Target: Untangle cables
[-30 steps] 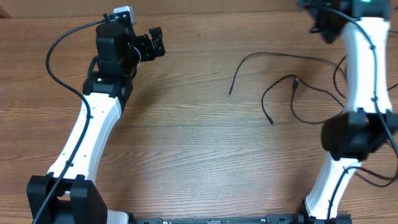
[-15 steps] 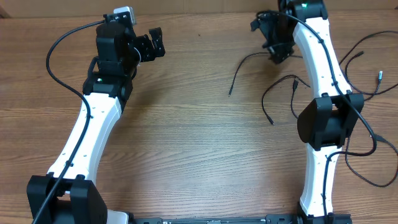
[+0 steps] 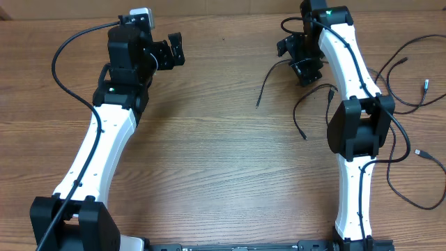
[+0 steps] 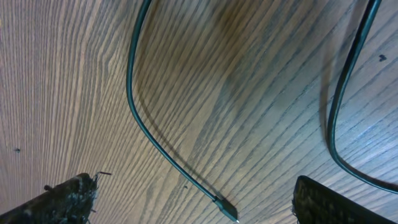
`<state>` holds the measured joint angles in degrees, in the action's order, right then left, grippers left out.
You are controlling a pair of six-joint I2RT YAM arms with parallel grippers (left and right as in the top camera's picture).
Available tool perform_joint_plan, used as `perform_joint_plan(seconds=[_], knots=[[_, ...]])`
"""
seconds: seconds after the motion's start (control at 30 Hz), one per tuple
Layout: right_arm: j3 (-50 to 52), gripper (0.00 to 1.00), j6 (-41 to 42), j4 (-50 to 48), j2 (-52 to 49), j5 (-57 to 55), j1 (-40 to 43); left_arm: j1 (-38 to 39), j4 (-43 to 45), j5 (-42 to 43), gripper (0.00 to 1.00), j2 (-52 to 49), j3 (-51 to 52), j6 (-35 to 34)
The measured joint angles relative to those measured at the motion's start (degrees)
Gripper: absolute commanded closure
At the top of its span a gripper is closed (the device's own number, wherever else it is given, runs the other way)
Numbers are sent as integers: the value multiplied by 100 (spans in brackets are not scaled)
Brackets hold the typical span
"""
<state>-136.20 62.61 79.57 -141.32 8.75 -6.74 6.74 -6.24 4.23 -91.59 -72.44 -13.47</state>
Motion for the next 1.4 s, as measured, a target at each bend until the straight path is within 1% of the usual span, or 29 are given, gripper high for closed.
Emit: perform_joint_plan(seconds=[0.17, 0.3, 0.43, 0.53, 0.67, 0.87, 1.07, 1.2, 1.4], knots=[[0, 2, 35, 291, -2, -166, 22, 0, -24, -2, 0, 0, 0, 39], [-2, 1, 85, 1290, -2, -555, 190, 0, -179, -2, 0, 0, 0, 39], [-2, 0, 90, 1744, -2, -1049, 479, 0, -275, -2, 0, 0, 0, 39], [-2, 0, -20, 1749, -2, -1344, 616, 0, -282, -2, 0, 0, 0, 42], [-2, 0, -243, 1749, -2, -1515, 590, 0, -295, -2, 0, 0, 0, 39], [-2, 0, -667, 1753, -2, -1628, 520, 0, -389, 0, 1, 0, 0, 39], [-63, 0, -802, 1755, -2, -1668, 520, 0, -476, -2, 0, 0, 0, 39], [-428, 0, -835, 1753, -2, -1668, 520, 0, -514, 0, 0, 0, 0, 42], [-1309, 0, -1110, 1641, -2, -1670, 520, 0, -699, -2, 0, 0, 0, 42]])
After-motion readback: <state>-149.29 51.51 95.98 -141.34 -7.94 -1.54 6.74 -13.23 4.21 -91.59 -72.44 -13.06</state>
